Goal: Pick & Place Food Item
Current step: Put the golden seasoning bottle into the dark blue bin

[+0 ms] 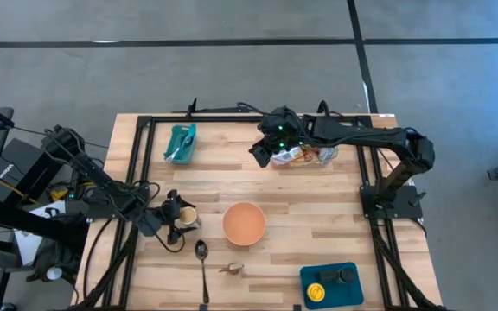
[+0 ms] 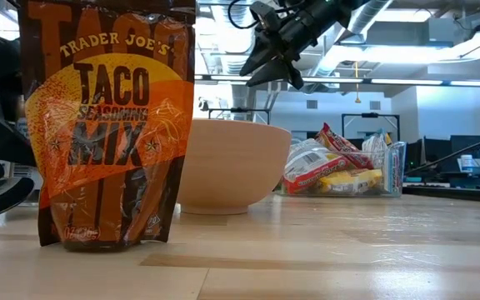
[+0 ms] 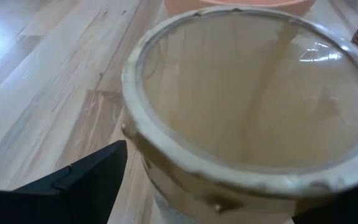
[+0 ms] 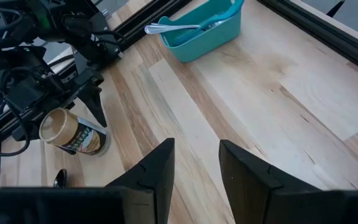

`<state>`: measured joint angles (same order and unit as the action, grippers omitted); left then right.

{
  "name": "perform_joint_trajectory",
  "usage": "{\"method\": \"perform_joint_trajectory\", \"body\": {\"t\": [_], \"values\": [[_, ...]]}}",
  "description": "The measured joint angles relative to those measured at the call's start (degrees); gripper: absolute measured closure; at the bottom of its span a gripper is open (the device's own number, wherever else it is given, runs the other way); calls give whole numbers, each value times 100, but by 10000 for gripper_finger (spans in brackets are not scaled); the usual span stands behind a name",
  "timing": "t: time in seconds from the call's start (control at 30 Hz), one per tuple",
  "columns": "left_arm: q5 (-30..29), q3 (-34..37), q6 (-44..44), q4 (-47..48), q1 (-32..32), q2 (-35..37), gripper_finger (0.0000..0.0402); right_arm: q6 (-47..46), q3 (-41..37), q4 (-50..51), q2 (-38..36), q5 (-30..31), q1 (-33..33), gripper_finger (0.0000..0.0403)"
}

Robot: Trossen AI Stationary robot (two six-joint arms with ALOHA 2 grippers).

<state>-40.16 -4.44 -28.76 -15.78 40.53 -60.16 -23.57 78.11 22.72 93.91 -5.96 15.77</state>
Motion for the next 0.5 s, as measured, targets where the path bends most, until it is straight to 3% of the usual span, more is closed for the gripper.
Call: {"method": "perform_joint_trajectory", "body": {"t": [0.5], "values": [[-38, 264, 28, -427, -11, -4, 33, 0, 2, -137, -2, 0, -97, 282]]}}
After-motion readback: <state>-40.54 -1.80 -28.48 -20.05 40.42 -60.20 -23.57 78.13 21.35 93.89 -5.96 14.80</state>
